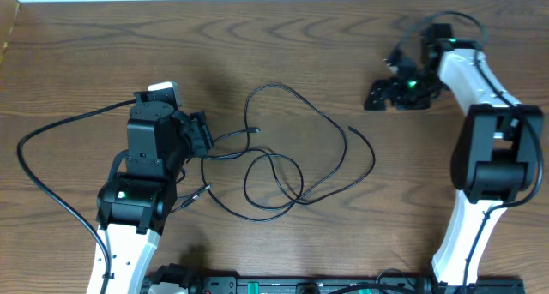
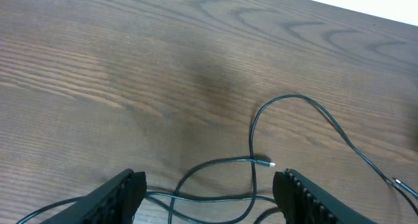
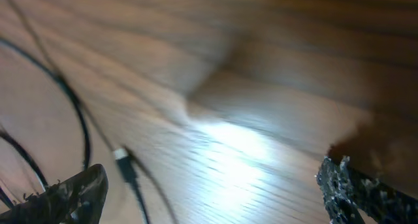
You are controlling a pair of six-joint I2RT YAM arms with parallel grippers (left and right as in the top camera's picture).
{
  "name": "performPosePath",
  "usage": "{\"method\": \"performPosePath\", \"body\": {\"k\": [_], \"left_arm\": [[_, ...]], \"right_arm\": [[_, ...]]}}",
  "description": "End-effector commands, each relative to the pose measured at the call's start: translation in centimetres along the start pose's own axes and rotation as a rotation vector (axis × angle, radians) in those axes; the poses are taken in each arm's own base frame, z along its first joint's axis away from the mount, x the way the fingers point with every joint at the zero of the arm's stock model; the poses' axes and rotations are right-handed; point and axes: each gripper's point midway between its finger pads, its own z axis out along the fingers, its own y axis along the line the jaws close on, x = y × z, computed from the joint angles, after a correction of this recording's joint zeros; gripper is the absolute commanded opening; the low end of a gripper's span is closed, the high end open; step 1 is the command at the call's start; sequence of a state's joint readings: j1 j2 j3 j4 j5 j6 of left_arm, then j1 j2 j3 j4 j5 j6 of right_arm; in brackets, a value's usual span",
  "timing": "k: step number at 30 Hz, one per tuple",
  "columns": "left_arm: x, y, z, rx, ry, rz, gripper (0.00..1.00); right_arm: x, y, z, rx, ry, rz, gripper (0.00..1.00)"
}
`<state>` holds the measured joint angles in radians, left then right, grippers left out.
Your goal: Untangle cables
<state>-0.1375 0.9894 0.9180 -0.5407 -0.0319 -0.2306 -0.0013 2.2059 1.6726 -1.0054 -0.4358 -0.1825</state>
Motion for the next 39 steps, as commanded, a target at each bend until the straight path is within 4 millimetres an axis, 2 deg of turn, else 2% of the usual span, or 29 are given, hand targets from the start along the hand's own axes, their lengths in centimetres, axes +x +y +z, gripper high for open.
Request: {"method": "performPosePath", "body": {"k": [1,8,17,25,26,29,30,32,33,36,39], "left_arm": [[-0.3,0.1,0.0,-0.007,-0.008,0.006,0.69],[0.5,0.2,0.9,-0.014,0.034,0.010,0.70],[2.0,0.2,1.6,-0.012,0.104,0.015,0.70],[2.2,0.3,1.5,-0.015,0.115,0.016,0.69],[2.2,0.3,1.5,-0.015,0.115,0.016,0.69],[2.2,0.3,1.5,-0.015,0.115,0.016,0.69],[2.2,0.3,1.5,-0.015,0.115,0.016,0.69],[2.2,0.3,1.5,-0.015,0.115,0.016,0.68],[2.2,0.3,1.5,-0.015,0.115,0.016,0.69],[2.2,0.3,1.5,-0.015,0.115,0.016,0.69],[2.2,0.3,1.5,-0.015,0.115,0.016,0.69]], "right_arm": [[0.4,2.2,1.3,0.005,0.041,-0.088,0.99],[2.3,7.6,3.6,-0.001,0.146,-0.285,0.99],[4.1,11.2,5.5,0.056,0.223,-0.402,0.99],[7.0,13.3,5.8,0.063,0.328,-0.339,0.97],[7.3,13.5,5.9,0.067,0.336,-0.320,0.94],[7.7,14.3,6.2,0.079,0.342,-0.263,0.66],[7.7,14.4,6.3,0.082,0.342,-0.254,0.52],[7.9,14.8,6.4,0.086,0.344,-0.242,0.12],[7.8,15.1,6.6,0.087,0.337,-0.238,0.01],[7.1,15.6,7.0,0.092,0.303,-0.208,0.01],[5.0,15.8,7.1,0.111,0.217,-0.166,0.01]]}}
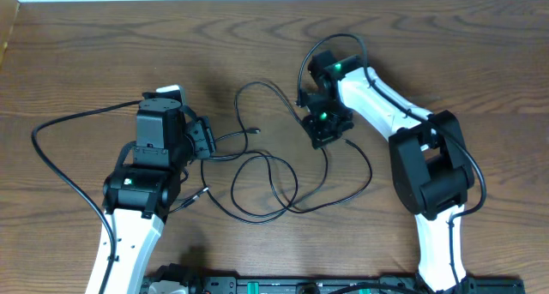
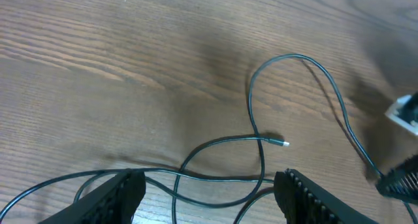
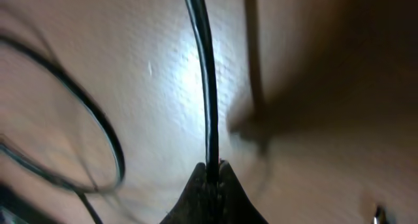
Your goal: Untangle cables
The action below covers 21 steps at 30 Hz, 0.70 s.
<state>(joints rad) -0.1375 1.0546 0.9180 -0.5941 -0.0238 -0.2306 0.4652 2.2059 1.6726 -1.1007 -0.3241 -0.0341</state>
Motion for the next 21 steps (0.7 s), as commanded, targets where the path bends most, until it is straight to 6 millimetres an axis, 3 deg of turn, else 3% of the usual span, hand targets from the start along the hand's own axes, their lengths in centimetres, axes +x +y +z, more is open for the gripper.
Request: {"method": "performPosePath", "body": {"k": [1,3,6,8,9,11,14,16,21], "left_arm": [[-0.1,-0.1,-0.1,0.011,0.000,0.006,0.70],[-0.1,-0.2,-0.1,0.011,0.000,0.007,0.69],[-0.1,-0.1,-0.1,0.011,0.001,0.007,0.69],[-0.1,-0.1,-0.1,0.011,0.001,0.006,0.69],[-0.1,-0.1,-0.1,0.011,0.001,0.006,0.70],[0.0,-0.1,-0.1,0.010,0.003,0.007,0.69],[0.2,-0.1,-0.1,0.008,0.011,0.007,0.69],[0.3,0.0,-0.1,0.006,0.018,0.008,0.69],[0.5,0.0,-0.1,0.004,0.025,0.008,0.69]], "right_arm": [[-1.9,-0.3,-0.8,0.029,-0.074,0.107,0.01],[-3.4,-0.7,-2.6,0.043,-0.136,0.113,0.01],[-6.1,-1.3,-8.5,0.067,-0.272,0.114,0.01],[-7.4,-1.4,-13.2,0.080,-0.376,0.113,0.01],[-8.4,-1.4,-17.8,0.087,-0.480,0.110,0.01],[-8.9,-1.4,-24.0,0.097,-0.624,0.103,0.01],[-8.3,-1.6,-32.0,0.121,-0.816,0.096,0.01],[-6.9,-2.1,-37.5,0.161,-0.948,0.105,0.01],[-1.6,-4.4,-46.5,0.314,-1.160,0.185,0.01]]}}
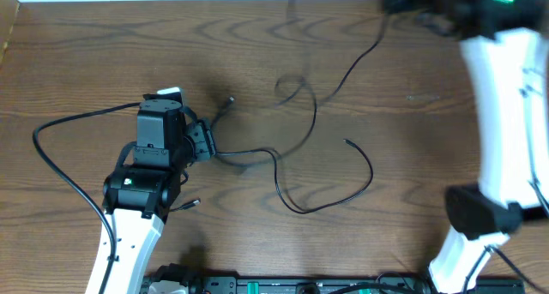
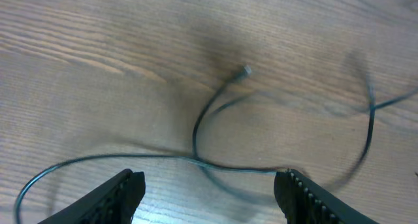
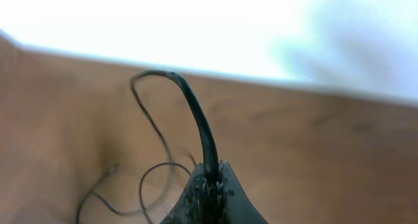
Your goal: Untangle cables
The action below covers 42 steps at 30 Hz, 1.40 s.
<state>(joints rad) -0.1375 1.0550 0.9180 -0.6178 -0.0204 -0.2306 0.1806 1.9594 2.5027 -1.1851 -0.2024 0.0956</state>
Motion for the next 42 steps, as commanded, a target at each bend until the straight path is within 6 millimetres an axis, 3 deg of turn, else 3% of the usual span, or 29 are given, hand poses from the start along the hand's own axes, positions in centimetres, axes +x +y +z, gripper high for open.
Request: {"method": "performPosePath", "body": {"k": [1,7,10,14,20,24,26,28,30,31,32,35,38,42], "left_arm": [[-0.1,-0.1,-0.1,0.007,0.001,0.007,0.69],[-0.1,-0.1,-0.1,0.007,0.001,0.006,0.69],[-0.1,-0.1,-0.1,0.007,0.001,0.006,0.69],[-0.1,-0.1,-0.1,0.009,0.002,0.006,0.70],[0.7,-1.4,-0.2,0.084,0.038,0.007,0.70],[1.5,-2.8,-0.4,0.172,0.078,0.022,0.69],[2.5,-6.2,-1.5,0.386,0.120,0.123,0.70],[3.4,-9.5,-3.4,0.613,0.142,0.200,0.69],[3.9,-11.6,-5.0,0.763,0.150,0.241,0.69],[4.1,-12.3,-5.6,0.808,0.152,0.251,0.69],[4.2,-12.8,-5.9,0.830,0.151,0.264,0.68],[4.6,-14.4,-6.5,0.873,0.144,0.316,0.64],[5.1,-15.8,-6.2,0.869,0.136,0.366,0.59],[5.1,-15.5,-2.9,0.665,0.142,0.335,0.57]], "right_arm": [[-3.2,-3.3,-7.1,0.155,-0.161,0.023,0.01],[-3.7,-8.7,-14.9,0.399,-0.262,0.084,0.01],[-2.8,-10.1,-16.4,0.444,-0.252,0.120,0.01],[-1.2,-11.0,-16.0,0.463,-0.187,0.143,0.01],[0.7,-12.1,-13.4,0.474,-0.079,0.161,0.01],[2.1,-14.6,-12.3,0.587,-0.014,0.199,0.01],[3.6,-17.5,-12.1,0.732,0.016,0.308,0.01],[4.6,-18.8,-11.7,0.774,0.048,0.360,0.01],[5.7,-19.3,-10.8,0.760,0.094,0.393,0.02],[6.2,-19.4,-10.3,0.744,0.116,0.402,0.09],[6.6,-19.3,-9.9,0.723,0.136,0.411,0.22],[7.5,-18.3,-8.6,0.624,0.197,0.416,0.98],[7.9,-16.7,-7.8,0.514,0.244,0.352,0.99],[8.8,-16.0,-8.0,0.484,0.286,0.353,0.99]]}}
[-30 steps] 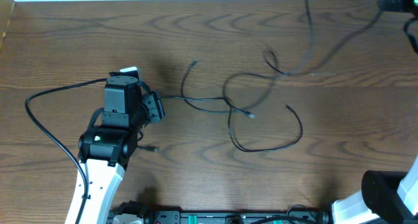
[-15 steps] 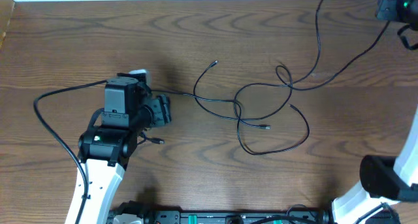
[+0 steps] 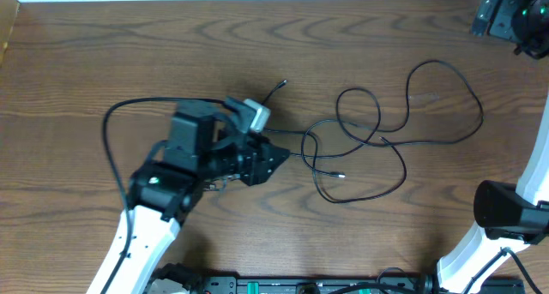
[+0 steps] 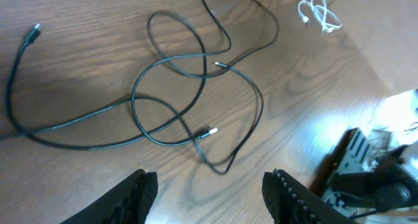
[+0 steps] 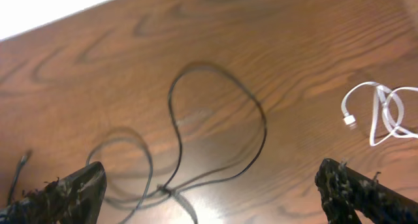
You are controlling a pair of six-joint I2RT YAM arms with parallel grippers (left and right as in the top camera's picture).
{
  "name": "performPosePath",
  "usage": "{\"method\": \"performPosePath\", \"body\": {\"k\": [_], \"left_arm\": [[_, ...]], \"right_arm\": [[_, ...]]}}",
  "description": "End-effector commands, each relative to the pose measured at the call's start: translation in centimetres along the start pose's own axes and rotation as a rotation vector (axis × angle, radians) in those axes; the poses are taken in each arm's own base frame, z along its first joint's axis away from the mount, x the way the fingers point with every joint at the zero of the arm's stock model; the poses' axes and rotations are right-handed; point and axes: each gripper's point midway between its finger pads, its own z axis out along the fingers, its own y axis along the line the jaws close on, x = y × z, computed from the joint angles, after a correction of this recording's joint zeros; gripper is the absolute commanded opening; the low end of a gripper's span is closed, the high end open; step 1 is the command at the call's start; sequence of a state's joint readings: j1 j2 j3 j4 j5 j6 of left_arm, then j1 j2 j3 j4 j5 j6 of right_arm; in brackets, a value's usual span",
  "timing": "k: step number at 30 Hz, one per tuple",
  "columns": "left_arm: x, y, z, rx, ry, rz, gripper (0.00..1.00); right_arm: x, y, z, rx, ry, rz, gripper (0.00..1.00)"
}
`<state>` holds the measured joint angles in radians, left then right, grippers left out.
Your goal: Untangle cables
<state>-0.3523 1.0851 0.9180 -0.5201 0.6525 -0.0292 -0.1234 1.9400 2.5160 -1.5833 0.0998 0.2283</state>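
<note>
Thin black cables (image 3: pixel 378 138) lie in loose crossing loops right of the table's centre; one plug end (image 3: pixel 284 84) points toward the far side. The left wrist view shows the loops (image 4: pixel 204 134) ahead of my left gripper (image 4: pixel 210 181), which is open and empty. In the overhead view, my left gripper (image 3: pixel 273 157) sits at the loops' left edge. My right gripper (image 3: pixel 502 15) hangs high at the far right corner, open and empty (image 5: pixel 210 175), with a big cable loop (image 5: pixel 264 123) below it.
A small coiled white cable (image 5: pixel 382 113) lies on the wood to the right, also seen far off in the left wrist view (image 4: pixel 320 12). A thick black cord (image 3: pixel 111 114) arcs behind my left arm. The rig's base bar (image 3: pixel 300 285) lines the near edge.
My right gripper, then shut on a black cable held high at the far edge, is now open; the cable lies on the table. My left arm has moved right, toward the loops.
First my right gripper was open at the far right, the tangle lay mid-table, and my left gripper stood open at its left. Then the right gripper was shut on a cable in the tangle. Then it held that cable at the far edge. Now the cables lie spread rightward.
</note>
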Motion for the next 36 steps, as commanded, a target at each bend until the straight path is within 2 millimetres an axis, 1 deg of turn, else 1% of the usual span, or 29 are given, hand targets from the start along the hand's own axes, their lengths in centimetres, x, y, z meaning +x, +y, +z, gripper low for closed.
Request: {"method": "performPosePath", "body": {"k": [1,3,7,11,13,15,18,20,22,24,27,30,33,36], "left_arm": [[0.3,2.7,1.9,-0.186,0.025,-0.053,0.57],[0.6,3.0,3.3,-0.214,0.045,-0.064,0.56],[1.3,2.7,6.8,-0.203,0.085,-0.105,0.52],[2.3,3.6,10.2,-0.246,0.113,-0.181,0.46],[2.8,3.9,11.3,-0.265,0.120,-0.233,0.41],[3.3,4.2,12.3,-0.271,0.126,-0.301,0.39],[4.4,4.5,13.3,-0.291,0.146,-0.400,0.38],[5.2,4.4,14.0,-0.297,0.169,-0.434,0.39],[6.0,4.0,14.6,-0.296,0.191,-0.440,0.42],[6.5,3.3,15.2,-0.285,0.207,-0.423,0.45],[6.7,1.9,16.0,-0.256,0.211,-0.390,0.50],[6.9,0.6,16.4,-0.230,0.212,-0.366,0.51],[7.2,0.0,16.6,-0.227,0.217,-0.401,0.50],[7.5,-0.8,16.8,-0.216,0.224,-0.388,0.50]], "right_arm": [[0.9,1.0,-0.6,-0.068,0.033,-0.036,0.99],[1.4,1.1,-0.7,-0.077,0.050,-0.037,0.99],[2.3,1.6,-1.2,-0.115,0.085,-0.037,0.99],[3.0,1.7,-1.4,-0.124,0.110,-0.037,0.99],[3.2,1.7,-1.5,-0.123,0.115,-0.037,0.99],[3.2,1.6,-1.5,-0.122,0.116,-0.037,0.99],[3.2,1.7,-1.5,-0.122,0.116,-0.037,0.99],[3.2,1.7,-1.5,-0.123,0.116,-0.037,0.99],[3.2,1.7,-1.5,-0.123,0.115,-0.037,0.99],[3.2,1.7,-1.5,-0.123,0.115,-0.037,0.99],[3.2,1.7,-1.5,-0.123,0.116,-0.037,0.99],[3.2,1.7,-1.5,-0.123,0.116,-0.037,0.99],[3.2,1.7,-1.5,-0.123,0.116,-0.037,0.99],[3.2,1.7,-1.5,-0.123,0.116,-0.037,0.99]]}}
